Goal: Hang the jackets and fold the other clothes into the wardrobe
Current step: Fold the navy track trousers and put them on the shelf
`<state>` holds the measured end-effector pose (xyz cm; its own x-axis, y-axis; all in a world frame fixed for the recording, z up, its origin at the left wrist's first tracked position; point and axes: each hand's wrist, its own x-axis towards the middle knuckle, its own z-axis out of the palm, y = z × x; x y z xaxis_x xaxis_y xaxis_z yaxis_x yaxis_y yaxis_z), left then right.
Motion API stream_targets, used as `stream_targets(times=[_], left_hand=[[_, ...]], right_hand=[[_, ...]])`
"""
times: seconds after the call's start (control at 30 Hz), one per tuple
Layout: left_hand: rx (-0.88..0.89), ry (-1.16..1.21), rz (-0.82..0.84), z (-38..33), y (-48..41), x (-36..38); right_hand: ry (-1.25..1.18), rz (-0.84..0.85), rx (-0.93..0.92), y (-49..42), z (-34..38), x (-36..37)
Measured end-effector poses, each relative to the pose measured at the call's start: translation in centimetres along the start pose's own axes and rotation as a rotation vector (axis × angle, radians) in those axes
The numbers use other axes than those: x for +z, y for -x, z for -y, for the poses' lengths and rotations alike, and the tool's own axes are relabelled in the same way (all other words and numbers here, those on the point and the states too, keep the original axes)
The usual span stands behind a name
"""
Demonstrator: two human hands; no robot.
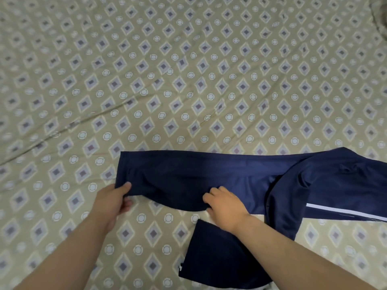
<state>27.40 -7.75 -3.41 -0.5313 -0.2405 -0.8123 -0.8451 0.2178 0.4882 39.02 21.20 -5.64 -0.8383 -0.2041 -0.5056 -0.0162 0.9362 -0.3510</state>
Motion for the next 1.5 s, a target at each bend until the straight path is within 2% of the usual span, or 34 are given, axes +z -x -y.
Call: stream_targets(times=[0.1,0.23,0.27,0.33,0.4,0.47,0.5,0.53,0.6,0.67,0.73,0.77,0.83,0.9,0.97,1.0,1.03,1.1,1.17,1.23,1.37,1.5], left_hand=[[-0.019,-0.134,-0.153,-0.6,-1.4,-3.1],[-0.223,-0.305,-0.039,0.6,-2.0,-5.2],[-0.222,-0.348,-0.03,1.0,-2.1,-5.3],[-0.088,-0.51,-0.104,1.6,-2.3,-5.4],[0.154,-0.684,-0.205,1.4,-2.6,-4.8],[0.346,-0.674,-0.201,0.3,-2.5,-3.8],[0.358,-0.629,-0.154,-0.5,-2.5,-3.3],[0.326,-0.565,-0.103,-1.2,-2.7,-2.8],[0.204,-0.435,0.001,-2.5,-3.2,-2.3],[0.121,-0.391,0.093,-3.6,-3.4,-2.2],[0.144,-0.343,0.069,-5.0,-3.9,-2.1],[0.18,-0.308,0.012,-5.8,-4.1,-2.3],[0.25,-0.294,-0.115,-7.4,-4.8,-2.2],[0.346,-0.433,-0.297,-8.6,-5.5,-1.7],[0.513,-0.624,-0.476,-8.7,-5.5,-0.7],[0.641,-0.699,-0.498,-8.5,-5.0,0.2],[0.792,-0.782,-0.445,-7.9,-4.3,1.4],[1.001,-0.996,-0.194,-5.1,-2.7,4.3],[1.026,-1.285,0.027,-2.0,-1.9,6.7],[0.982,-1.479,0.057,0.5,-2.2,8.3],[0.943,-1.46,-0.021,1.6,-1.4,10.3],[1.05,-1.434,0.237,4.3,1.8,12.5]], right_hand=[[-0.072,0.072,-0.005,-0.5,0.6,-0.2],[-0.266,0.345,0.03,-0.8,2.0,-0.6],[-0.315,0.366,0.068,-0.8,2.1,-0.6],[-0.436,0.248,0.155,-0.9,1.8,-1.3],[-0.427,-0.029,0.238,-1.4,0.3,-2.2],[-0.354,-0.245,0.359,-1.9,-1.9,-3.8],[-0.325,-0.281,0.436,-2.2,-3.1,-4.6],[-0.285,-0.265,0.49,-2.4,-4.4,-5.3],[-0.181,-0.113,0.531,-2.8,-6.6,-6.5],[-0.108,0.108,0.487,-3.5,-8.0,-7.8],[-0.053,0.277,0.407,-4.7,-8.5,-9.5],[-0.063,0.267,0.402,-5.7,-8.5,-10.2],[-0.153,0.044,0.42,-7.3,-8.5,-11.5],[-0.258,-0.188,0.408,-8.4,-8.5,-11.9],[-0.343,-0.258,0.349,-8.2,-8.3,-11.5],[-0.361,-0.281,0.33,-7.7,-8.2,-10.9],[-0.348,-0.317,0.341,-6.6,-8.4,-10.3],[-0.249,-0.37,0.375,-4.4,-9.2,-8.8],[-0.117,-0.329,0.397,-1.9,-10.7,-7.4],[-0.042,-0.31,0.364,0.5,-11.9,-6.3],[0.095,-0.394,0.214,4.7,-13.7,-4.3],[0.206,-0.279,-0.024,8.4,-13.9,-2.9]])
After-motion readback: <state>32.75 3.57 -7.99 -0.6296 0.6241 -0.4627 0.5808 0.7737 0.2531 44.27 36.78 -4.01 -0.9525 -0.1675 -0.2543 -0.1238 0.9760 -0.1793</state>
